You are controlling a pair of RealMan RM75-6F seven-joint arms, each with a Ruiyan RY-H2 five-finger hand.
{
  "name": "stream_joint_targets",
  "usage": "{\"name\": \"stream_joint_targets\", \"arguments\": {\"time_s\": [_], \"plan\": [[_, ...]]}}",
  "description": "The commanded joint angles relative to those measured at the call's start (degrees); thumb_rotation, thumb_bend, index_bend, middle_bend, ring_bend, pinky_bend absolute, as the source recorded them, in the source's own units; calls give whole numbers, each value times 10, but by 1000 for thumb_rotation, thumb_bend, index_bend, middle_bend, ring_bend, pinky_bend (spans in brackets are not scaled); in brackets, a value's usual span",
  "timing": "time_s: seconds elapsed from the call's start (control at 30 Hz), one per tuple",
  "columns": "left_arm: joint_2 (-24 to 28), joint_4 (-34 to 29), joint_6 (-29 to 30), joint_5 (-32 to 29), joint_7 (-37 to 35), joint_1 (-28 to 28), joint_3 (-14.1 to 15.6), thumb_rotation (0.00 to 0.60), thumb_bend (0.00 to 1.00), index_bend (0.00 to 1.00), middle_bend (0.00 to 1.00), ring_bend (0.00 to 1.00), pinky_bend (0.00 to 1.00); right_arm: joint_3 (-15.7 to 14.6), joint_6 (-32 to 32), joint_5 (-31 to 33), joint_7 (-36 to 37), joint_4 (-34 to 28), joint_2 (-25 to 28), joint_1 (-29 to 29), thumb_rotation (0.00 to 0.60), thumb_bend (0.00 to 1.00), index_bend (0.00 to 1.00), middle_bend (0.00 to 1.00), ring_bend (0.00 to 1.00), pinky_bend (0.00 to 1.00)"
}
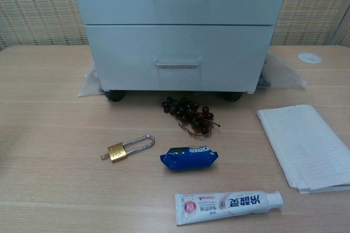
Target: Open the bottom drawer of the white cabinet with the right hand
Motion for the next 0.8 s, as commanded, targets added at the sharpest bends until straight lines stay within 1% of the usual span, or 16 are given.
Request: {"name": "stream_joint_targets", "arguments": {"time_s": [0.03, 0.33, 0.6, 0.73, 0.8], "plan": [[0, -1, 0, 0, 1, 0, 0, 600, 327, 25, 0, 0, 104, 0, 0, -2, 2, 2, -1, 1, 600, 294, 88, 331, 249, 321], [2, -3, 1, 2, 2, 1, 1, 600, 326, 25, 0, 0, 104, 0, -3, -10, -2, -1, 1, 7, 600, 294, 88, 335, 254, 321], [5, -5, 1, 6, 0, -1, 0, 600, 327, 25, 0, 0, 104, 4, -19, -27, -28, -22, 9, 24, 600, 293, 91, 352, 276, 321], [6, -5, 0, 7, -2, -1, 0, 600, 326, 25, 0, 0, 104, 7, -26, -28, -39, -31, 12, 30, 600, 294, 92, 374, 308, 343], [6, -5, 1, 10, -4, -2, 1, 600, 326, 25, 0, 0, 104, 15, -48, -29, -63, -49, 13, 47, 600, 293, 92, 410, 362, 381]]}}
